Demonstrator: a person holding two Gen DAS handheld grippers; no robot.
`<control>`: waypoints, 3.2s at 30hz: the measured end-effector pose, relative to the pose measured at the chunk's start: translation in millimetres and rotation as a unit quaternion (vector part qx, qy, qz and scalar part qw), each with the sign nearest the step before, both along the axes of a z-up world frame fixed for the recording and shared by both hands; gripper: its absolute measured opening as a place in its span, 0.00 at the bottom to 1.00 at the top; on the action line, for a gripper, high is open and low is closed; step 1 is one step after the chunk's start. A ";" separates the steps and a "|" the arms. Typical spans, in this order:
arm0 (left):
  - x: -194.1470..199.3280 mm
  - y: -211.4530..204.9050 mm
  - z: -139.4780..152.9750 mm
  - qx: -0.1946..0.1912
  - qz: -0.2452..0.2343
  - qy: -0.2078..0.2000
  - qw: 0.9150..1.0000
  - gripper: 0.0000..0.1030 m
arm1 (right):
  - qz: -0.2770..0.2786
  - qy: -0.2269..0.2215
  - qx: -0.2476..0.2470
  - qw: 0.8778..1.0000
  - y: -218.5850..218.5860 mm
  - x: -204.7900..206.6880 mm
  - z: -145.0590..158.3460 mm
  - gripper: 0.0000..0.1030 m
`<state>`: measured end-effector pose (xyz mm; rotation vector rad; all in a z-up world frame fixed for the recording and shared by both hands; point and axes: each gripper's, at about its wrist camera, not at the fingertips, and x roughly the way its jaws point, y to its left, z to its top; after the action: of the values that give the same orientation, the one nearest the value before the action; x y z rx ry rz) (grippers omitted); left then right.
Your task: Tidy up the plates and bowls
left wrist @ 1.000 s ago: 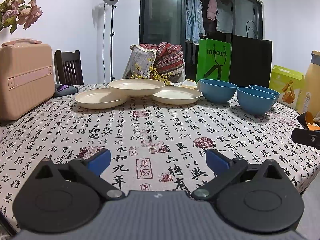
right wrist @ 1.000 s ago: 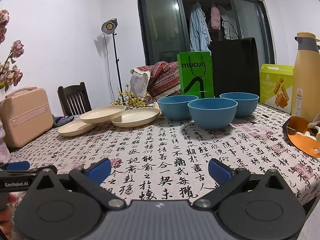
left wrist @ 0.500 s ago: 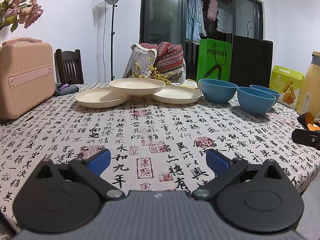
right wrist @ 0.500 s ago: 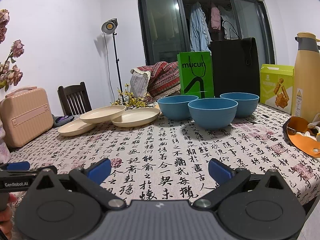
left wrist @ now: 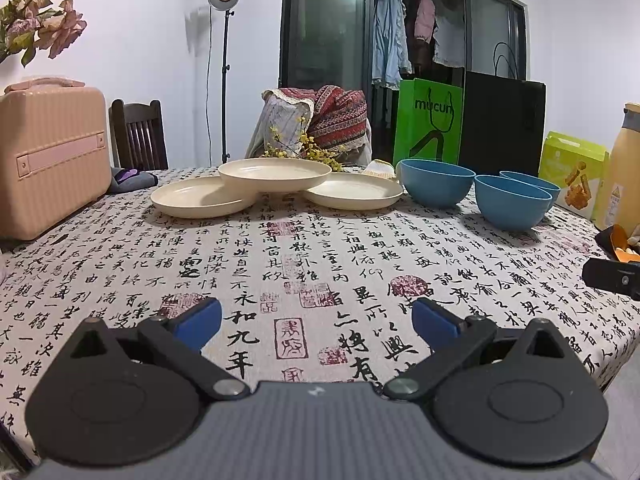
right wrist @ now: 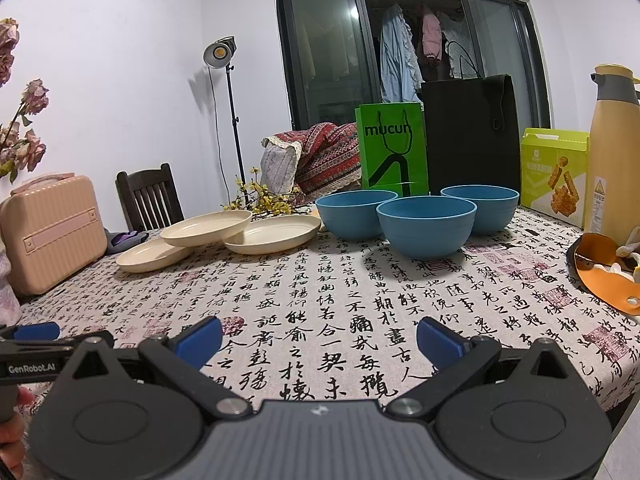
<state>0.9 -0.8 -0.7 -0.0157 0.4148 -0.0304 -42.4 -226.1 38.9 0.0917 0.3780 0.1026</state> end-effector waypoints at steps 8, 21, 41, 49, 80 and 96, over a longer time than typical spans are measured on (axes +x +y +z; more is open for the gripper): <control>0.9 0.5 0.8 0.000 0.001 -0.001 1.000 1.00 | 0.000 0.001 -0.001 1.000 1.7 0.6 0.3 1.00; 3.1 0.1 4.3 0.001 -0.003 -0.008 1.000 1.00 | 0.004 0.002 0.000 1.000 4.1 3.5 0.6 1.00; 17.5 -1.1 24.5 0.002 -0.008 -0.044 0.999 1.00 | 0.007 -0.012 -0.001 1.000 8.8 26.8 9.5 1.00; 25.6 2.5 33.0 0.006 -0.007 -0.056 0.998 1.00 | 0.011 -0.017 0.009 1.000 9.0 41.2 14.6 1.00; 84.9 36.8 83.4 -0.021 0.017 -0.067 0.997 1.00 | 0.041 -0.047 0.017 0.998 36.3 120.6 56.0 1.00; 135.8 74.4 101.4 -0.048 0.064 -0.031 0.996 1.00 | 0.037 -0.040 0.025 0.998 58.0 182.3 81.0 1.00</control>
<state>136.7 73.7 100.7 -0.1358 0.3495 0.0746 139.9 -168.1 119.8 0.1218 0.2991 0.1879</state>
